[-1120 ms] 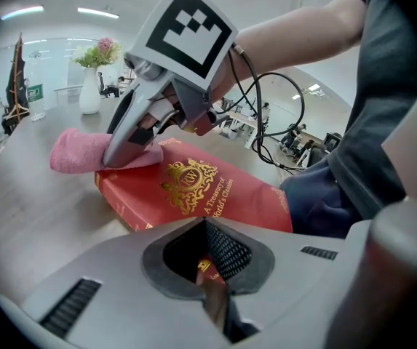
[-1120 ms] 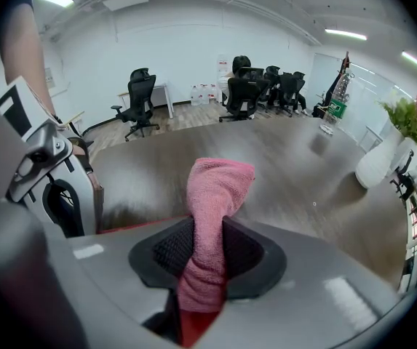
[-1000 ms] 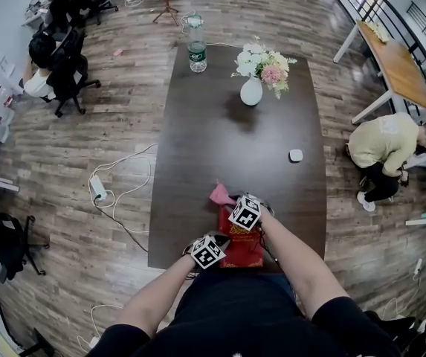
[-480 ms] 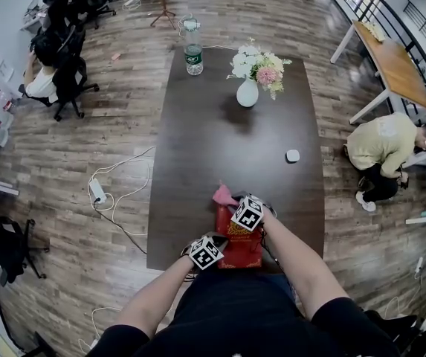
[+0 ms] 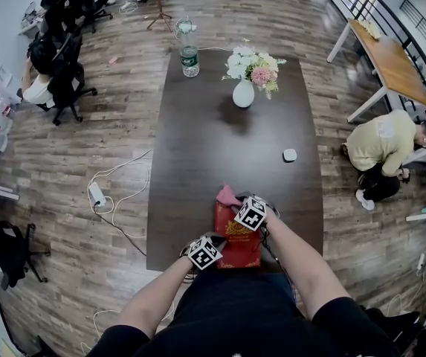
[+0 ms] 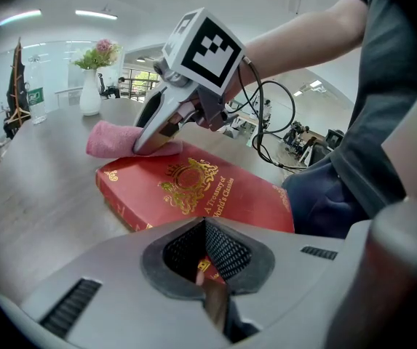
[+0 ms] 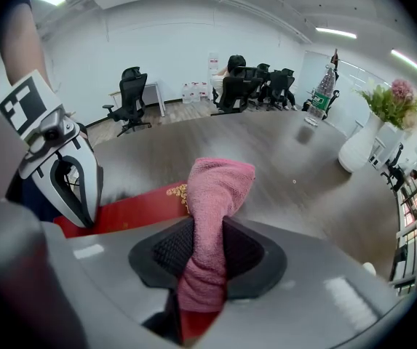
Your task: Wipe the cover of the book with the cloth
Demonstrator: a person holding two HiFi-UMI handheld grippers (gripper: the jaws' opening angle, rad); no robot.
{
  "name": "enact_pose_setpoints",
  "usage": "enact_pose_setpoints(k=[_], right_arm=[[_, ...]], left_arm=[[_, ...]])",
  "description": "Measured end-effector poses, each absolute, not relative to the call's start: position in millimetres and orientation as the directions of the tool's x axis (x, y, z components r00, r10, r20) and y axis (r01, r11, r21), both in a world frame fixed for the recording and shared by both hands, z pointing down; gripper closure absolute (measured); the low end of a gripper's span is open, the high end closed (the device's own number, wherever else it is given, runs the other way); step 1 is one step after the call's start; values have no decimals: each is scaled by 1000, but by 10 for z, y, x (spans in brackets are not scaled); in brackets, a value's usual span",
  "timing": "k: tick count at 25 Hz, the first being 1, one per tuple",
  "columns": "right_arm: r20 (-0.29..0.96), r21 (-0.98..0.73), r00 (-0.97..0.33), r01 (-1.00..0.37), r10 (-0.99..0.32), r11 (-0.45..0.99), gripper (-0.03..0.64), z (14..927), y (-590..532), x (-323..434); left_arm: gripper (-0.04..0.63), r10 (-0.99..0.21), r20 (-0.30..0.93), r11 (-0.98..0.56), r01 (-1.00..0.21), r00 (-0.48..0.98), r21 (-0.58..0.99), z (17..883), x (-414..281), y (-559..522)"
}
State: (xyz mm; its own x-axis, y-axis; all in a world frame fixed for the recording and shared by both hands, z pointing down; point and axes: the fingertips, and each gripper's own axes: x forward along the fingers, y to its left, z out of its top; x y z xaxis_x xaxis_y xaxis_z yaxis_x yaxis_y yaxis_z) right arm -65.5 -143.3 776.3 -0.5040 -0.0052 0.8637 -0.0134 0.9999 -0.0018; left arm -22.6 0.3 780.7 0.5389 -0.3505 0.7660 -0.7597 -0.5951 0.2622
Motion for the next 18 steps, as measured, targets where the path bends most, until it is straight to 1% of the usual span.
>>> enact_pose_setpoints(k=[18], right_arm=[[871,1,-490,-62,-31,998,506,7767,-1539,-393]], left_arm=[[600,-354,769,-595,-763,532,253,7815,-223,-2]])
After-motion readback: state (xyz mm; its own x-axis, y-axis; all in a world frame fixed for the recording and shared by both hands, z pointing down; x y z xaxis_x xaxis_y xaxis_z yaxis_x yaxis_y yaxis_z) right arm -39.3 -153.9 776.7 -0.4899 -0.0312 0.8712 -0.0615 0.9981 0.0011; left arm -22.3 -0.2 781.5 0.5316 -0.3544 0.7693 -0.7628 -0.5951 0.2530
